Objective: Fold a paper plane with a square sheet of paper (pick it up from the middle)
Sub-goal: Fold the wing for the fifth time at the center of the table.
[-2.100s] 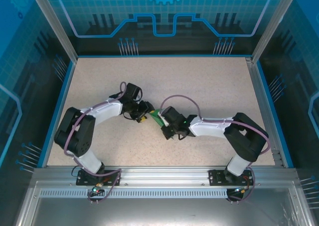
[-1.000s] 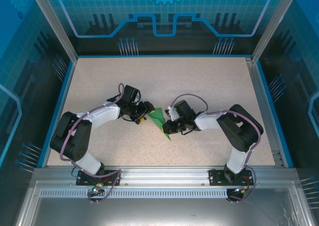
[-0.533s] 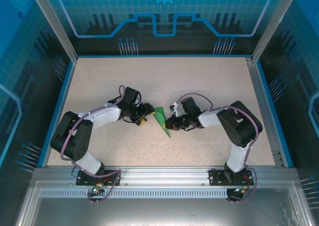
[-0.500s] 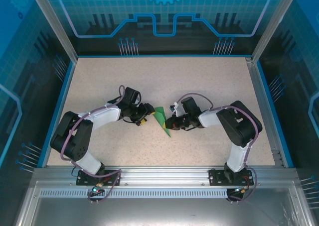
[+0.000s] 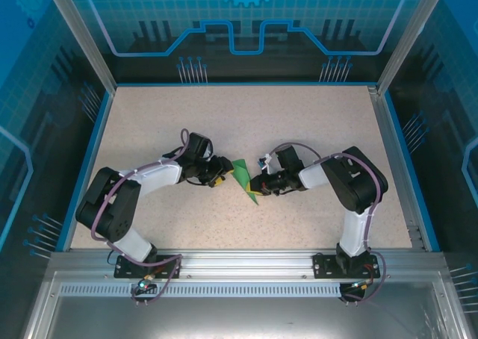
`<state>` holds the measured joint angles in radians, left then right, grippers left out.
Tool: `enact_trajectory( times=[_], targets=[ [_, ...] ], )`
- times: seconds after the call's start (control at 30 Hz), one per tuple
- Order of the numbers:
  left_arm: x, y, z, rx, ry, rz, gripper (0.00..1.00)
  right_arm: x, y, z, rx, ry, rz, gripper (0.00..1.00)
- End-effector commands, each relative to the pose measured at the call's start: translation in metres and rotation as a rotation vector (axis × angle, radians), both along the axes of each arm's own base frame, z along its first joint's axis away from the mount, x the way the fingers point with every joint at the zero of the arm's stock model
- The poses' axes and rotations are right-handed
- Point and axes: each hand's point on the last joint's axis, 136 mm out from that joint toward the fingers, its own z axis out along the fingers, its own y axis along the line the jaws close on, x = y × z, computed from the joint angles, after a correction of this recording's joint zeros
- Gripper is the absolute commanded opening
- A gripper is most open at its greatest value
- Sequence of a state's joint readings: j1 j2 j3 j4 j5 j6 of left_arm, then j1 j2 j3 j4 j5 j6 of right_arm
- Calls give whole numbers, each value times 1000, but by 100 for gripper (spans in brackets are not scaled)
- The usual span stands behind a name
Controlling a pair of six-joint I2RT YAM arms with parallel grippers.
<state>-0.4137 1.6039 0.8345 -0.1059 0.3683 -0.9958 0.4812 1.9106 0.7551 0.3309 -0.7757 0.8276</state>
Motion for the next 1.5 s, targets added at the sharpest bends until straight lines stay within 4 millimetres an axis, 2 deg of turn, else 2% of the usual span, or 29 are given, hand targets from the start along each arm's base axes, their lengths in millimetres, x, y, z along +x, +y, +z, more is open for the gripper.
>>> enact_trajectory(
  times=[0.0, 0.13, 0.33, 0.53, 0.6, 0.77, 1.1, 1.47],
  targets=[
    [-5, -6, -6, -30, 15, -22, 48, -1, -8, -9, 0, 69, -25, 0],
    [-4, -17, -1, -70, -21, -58, 45, -2, -11, -15, 2, 117, -35, 0],
    [-1, -40, 2, -137, -65, -119, 35, -5, -16, -24, -41, 173, -49, 0],
    [9, -62, 3, -198, -97, -114, 31, -7, -17, -30, -56, 194, -57, 0],
    [10, -65, -3, -184, -92, -113, 31, -7, -18, -32, -58, 201, -60, 0],
    [11, -66, -15, -171, -78, -104, 31, -7, -18, -35, -65, 214, -65, 0],
    [16, -65, -22, -135, -84, -110, 33, -9, -20, -39, -90, 227, -65, 0],
    [12, -57, -53, -55, -7, -101, 33, -9, -25, -45, -137, 248, -85, 3]
  ],
)
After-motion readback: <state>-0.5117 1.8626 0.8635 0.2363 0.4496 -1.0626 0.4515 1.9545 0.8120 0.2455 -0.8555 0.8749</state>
